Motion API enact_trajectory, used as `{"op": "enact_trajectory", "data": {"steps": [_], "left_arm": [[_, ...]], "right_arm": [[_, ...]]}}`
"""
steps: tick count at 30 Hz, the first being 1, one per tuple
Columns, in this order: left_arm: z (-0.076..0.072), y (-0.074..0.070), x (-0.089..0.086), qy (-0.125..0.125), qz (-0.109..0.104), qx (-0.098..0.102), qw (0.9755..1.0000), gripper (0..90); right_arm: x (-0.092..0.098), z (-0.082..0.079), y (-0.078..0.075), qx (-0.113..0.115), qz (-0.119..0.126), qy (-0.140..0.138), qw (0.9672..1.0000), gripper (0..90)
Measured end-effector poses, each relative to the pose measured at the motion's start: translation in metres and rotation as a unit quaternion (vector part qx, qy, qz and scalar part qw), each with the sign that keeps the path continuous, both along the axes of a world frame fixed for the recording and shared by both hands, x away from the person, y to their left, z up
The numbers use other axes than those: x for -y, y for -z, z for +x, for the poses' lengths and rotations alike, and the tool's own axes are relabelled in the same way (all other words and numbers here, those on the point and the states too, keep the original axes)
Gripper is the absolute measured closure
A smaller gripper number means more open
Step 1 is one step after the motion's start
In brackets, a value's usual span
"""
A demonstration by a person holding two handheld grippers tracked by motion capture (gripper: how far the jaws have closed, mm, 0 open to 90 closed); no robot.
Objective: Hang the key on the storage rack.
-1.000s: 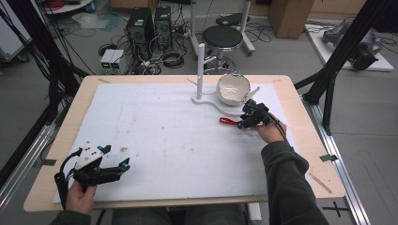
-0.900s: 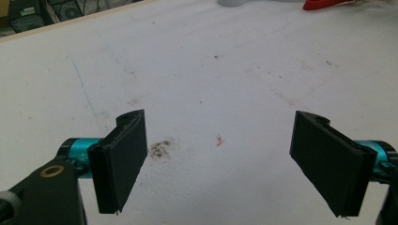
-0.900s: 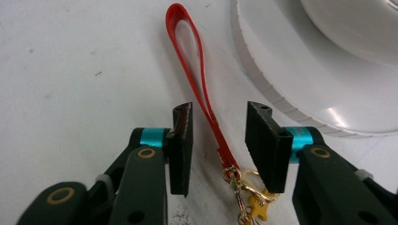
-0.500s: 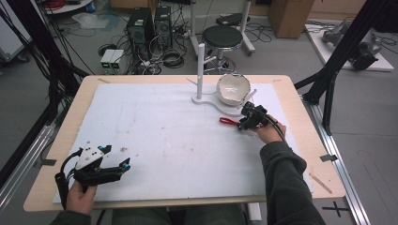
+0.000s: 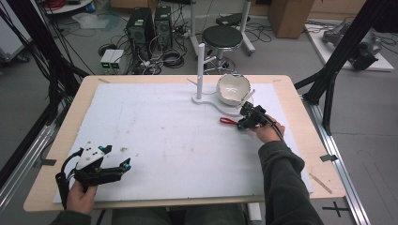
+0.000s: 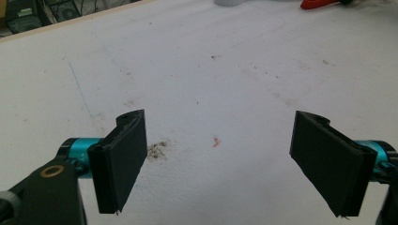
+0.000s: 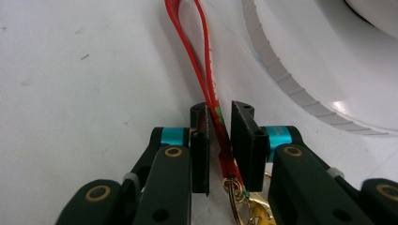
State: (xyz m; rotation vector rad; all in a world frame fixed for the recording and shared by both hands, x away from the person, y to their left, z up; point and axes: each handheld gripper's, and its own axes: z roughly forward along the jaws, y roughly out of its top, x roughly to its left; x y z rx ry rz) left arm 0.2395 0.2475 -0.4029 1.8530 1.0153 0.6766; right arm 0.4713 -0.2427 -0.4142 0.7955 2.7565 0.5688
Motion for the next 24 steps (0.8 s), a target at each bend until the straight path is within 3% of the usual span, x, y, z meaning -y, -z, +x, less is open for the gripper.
{"op": "enact_trajectory", "data": {"steps": [2,7,16,24], "left_arm": [[0.0,0.0,0.001,0.003,0.001,-0.001,1.0,19.8],[0.0,0.0,0.001,0.003,0.002,-0.001,1.0,19.8],[-0.001,0.0,0.0,0.0,0.0,0.002,1.0,19.8],[-0.001,-0.001,0.0,-0.002,0.0,0.003,1.0,19.8]], "right_arm": [[0.0,0.001,0.001,-0.003,0.002,-0.001,1.0,83.7],[0.0,0.001,0.001,-0.011,0.009,0.008,0.9999,84.9],[0.002,-0.003,-0.006,-0.004,0.016,0.01,0.9998,85.5],[0.009,-0.011,-0.02,0.008,0.053,0.009,0.9985,85.6]]}}
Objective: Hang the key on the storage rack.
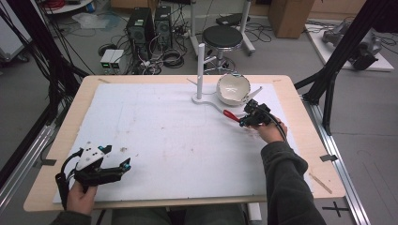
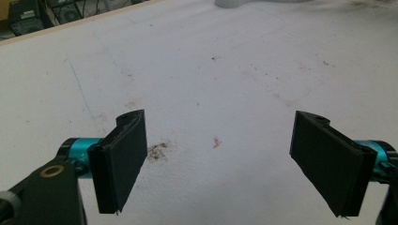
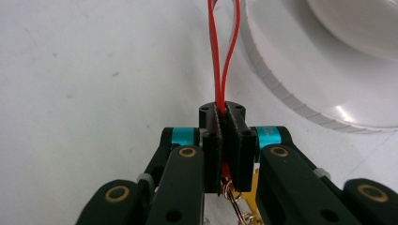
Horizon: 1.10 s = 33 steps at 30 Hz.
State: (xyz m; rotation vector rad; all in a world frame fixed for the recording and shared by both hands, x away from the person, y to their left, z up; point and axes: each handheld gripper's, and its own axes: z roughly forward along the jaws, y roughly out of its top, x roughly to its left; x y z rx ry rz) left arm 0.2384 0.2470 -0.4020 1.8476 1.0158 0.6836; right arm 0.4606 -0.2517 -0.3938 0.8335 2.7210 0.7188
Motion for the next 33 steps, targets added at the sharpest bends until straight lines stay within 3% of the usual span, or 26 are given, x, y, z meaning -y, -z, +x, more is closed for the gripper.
{"op": "enact_trajectory", "data": {"steps": [16,25,33], "left_arm": [[-0.001,-0.001,-0.001,-0.001,0.0,0.005,1.0,19.8],[-0.001,-0.002,-0.001,-0.002,0.0,0.007,1.0,19.8],[-0.001,-0.002,-0.001,-0.003,0.0,0.009,1.0,19.8]], "right_arm": [[0.012,-0.015,-0.024,0.027,0.075,0.008,0.9968,85.6],[0.019,-0.025,-0.036,0.041,0.131,0.008,0.9906,85.8],[0.02,-0.031,-0.044,0.056,0.156,0.005,0.9861,85.8]]}}
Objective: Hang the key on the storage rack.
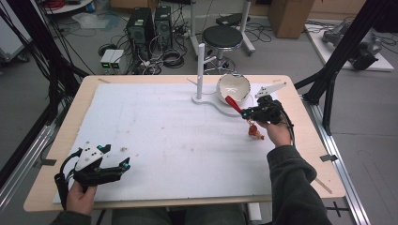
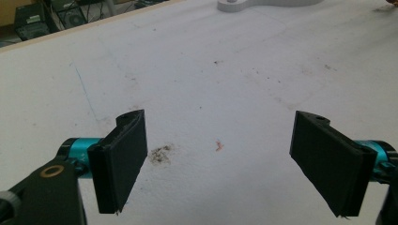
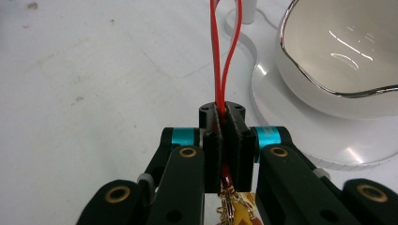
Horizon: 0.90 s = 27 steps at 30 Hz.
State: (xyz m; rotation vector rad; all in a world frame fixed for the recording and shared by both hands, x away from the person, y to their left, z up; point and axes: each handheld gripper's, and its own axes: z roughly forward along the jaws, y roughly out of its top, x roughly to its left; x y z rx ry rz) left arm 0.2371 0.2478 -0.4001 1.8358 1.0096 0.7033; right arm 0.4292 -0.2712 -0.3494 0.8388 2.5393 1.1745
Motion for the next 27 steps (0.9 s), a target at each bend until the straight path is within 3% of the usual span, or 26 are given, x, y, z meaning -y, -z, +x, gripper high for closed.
{"op": "enact_trajectory", "data": {"steps": [13,27], "left_arm": [[0.0,-0.001,0.0,-0.002,0.001,0.001,1.0,19.8],[-0.001,-0.002,0.0,-0.003,0.003,0.005,1.0,19.8]], "right_arm": [[0.0,-0.009,-0.014,0.023,0.034,0.008,0.9991,86.0],[-0.014,-0.013,-0.029,0.042,0.056,0.009,0.9975,86.0]]}}
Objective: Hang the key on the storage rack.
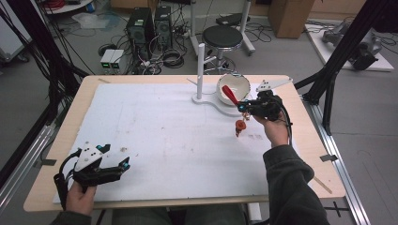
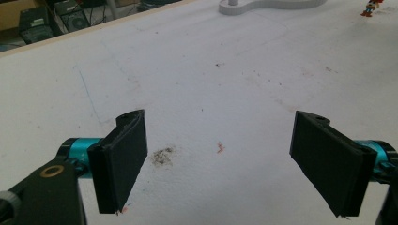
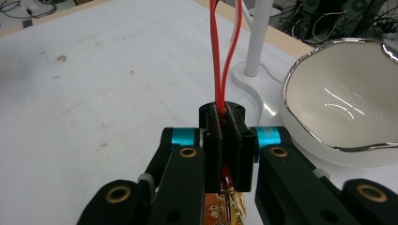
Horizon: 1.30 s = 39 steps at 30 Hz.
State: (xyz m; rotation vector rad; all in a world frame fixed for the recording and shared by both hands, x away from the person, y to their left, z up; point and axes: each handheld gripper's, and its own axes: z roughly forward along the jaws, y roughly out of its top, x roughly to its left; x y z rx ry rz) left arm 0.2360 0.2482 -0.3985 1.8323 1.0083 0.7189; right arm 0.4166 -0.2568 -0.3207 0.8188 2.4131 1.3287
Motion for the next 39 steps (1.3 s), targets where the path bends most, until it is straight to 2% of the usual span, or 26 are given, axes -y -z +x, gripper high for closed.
{"op": "enact_trajectory", "data": {"steps": [9,23,29,32,39], "left_arm": [[0.0,0.0,-0.001,-0.001,-0.001,0.001,1.0,19.8],[0.001,0.0,0.002,0.001,-0.001,0.0,1.0,19.8],[0.002,-0.001,0.001,-0.009,-0.003,0.002,1.0,19.8],[0.002,-0.001,0.001,-0.011,-0.004,0.002,0.9999,19.8],[0.004,0.001,0.003,-0.005,-0.003,0.0,1.0,19.8]], "right_arm": [[-0.006,0.002,-0.006,0.0,0.017,0.01,0.9998,86.0],[-0.018,0.004,-0.016,0.005,0.028,0.01,0.9996,85.9],[-0.024,0.007,-0.02,0.008,0.042,0.013,0.999,85.9],[-0.028,0.009,-0.021,0.003,0.039,0.011,0.9992,85.9],[-0.038,0.016,-0.026,0.008,0.032,0.018,0.9993,85.9]]}}
